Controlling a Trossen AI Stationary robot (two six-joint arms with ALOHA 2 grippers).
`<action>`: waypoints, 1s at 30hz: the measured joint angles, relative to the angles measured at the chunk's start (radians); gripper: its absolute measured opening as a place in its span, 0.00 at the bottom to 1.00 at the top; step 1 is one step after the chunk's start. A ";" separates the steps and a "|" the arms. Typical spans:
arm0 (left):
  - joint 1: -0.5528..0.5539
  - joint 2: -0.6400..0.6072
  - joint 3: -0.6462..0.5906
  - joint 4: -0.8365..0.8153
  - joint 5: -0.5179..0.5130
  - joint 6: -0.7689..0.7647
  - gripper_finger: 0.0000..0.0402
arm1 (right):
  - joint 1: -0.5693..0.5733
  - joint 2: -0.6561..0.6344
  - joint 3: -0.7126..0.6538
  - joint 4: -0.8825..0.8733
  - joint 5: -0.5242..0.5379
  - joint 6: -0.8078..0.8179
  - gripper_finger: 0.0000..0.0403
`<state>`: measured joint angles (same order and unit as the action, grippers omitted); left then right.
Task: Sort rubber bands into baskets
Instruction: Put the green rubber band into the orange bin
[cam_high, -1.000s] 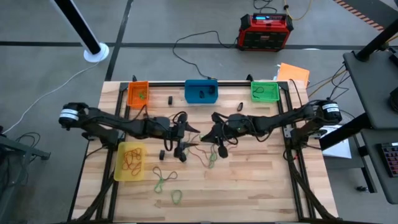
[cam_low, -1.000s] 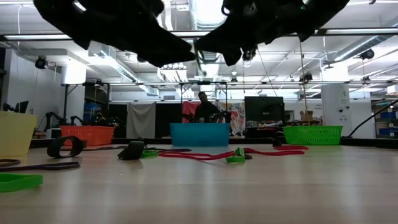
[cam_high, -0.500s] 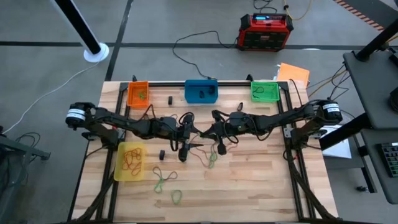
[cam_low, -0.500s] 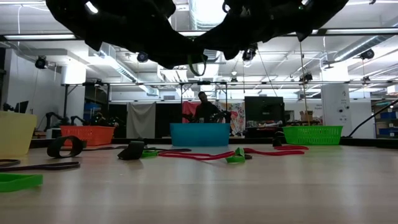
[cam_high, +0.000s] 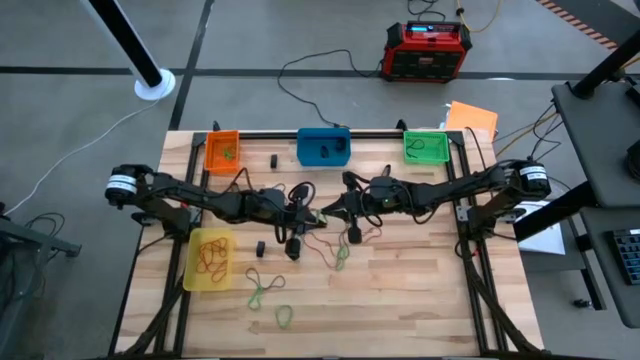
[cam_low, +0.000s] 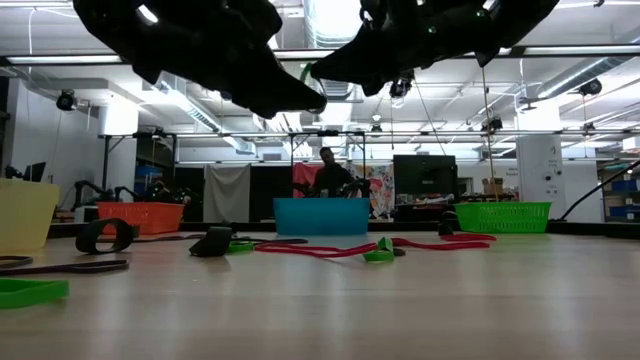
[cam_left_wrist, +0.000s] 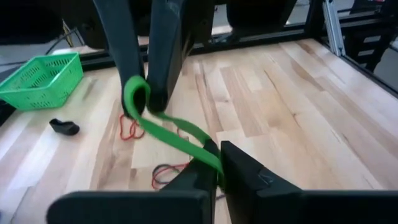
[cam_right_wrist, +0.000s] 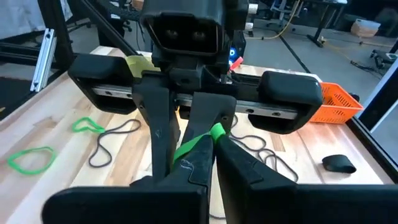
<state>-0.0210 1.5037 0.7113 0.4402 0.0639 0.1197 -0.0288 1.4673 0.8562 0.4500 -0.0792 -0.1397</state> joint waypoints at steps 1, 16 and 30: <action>0.001 -0.003 0.000 -0.012 0.000 0.001 0.00 | -0.002 0.000 0.000 0.000 0.000 0.008 0.05; 0.108 -0.277 0.080 -0.686 -0.332 -0.045 0.00 | -0.096 -0.014 0.000 -0.068 0.000 0.138 0.39; 0.717 -0.268 0.221 -1.257 -0.535 -0.186 0.00 | -0.109 -0.012 0.000 -0.080 0.001 0.122 0.44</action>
<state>0.6963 1.2355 0.9325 -0.8171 -0.4709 -0.0666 -0.1383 1.4551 0.8562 0.3701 -0.0784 -0.0175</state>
